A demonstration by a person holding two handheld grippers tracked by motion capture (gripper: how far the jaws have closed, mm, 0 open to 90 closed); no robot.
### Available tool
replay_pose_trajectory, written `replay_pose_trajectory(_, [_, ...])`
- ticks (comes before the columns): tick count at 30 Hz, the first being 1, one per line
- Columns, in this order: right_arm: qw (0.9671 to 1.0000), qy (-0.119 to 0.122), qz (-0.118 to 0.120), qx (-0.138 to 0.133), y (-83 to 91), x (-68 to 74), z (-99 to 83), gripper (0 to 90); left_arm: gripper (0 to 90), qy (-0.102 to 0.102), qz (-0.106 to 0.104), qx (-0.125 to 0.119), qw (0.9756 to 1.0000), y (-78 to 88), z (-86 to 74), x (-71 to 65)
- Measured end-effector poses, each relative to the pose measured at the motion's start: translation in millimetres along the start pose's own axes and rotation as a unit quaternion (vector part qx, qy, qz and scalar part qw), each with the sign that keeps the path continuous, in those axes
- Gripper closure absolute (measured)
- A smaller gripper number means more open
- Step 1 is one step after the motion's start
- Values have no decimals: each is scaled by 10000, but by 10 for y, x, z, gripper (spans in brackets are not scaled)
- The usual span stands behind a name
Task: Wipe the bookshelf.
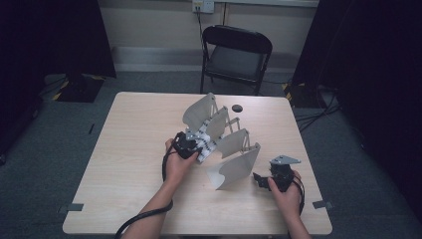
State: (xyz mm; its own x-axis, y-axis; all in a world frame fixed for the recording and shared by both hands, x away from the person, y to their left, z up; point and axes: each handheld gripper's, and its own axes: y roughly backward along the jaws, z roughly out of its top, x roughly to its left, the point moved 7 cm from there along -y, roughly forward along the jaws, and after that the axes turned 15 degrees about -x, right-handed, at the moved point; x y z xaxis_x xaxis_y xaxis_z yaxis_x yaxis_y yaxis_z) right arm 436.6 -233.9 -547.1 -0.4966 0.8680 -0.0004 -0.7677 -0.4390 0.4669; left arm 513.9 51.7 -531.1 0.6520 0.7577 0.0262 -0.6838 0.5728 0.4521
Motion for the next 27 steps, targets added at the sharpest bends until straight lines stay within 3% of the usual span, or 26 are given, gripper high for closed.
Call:
replay_pose_trajectory(2, [10000, 22, 8, 0, 0, -3, -1, 142, 691, 150, -17, -4, 9999, -10, -8, -2])
replay_pose_trajectory(6, [10000, 6, 9, 2, -2, 0, 1, 142, 694, 265, -43, -59, 9996, 32, -44, 5])
replay_pose_trajectory(20, [10000, 16, 10, -3, -4, -1, 1, 142, 716, 523, -103, 22, 9986, 522, -295, 68])
replay_pose_trajectory(23, [10000, 9, 10, 1, -3, 0, 1, 142, 686, 484, -130, 5, 9987, 551, -295, 59])
replay_pose_trajectory(25, [10000, 13, 9, -1, -3, -1, 1, 142, 640, 339, -141, -42, 9993, 547, -251, 42])
replay_pose_trajectory(27, [10000, 16, 10, -2, -3, -1, 1, 142, 596, 247, -203, -230, 9992, 525, -170, 19])
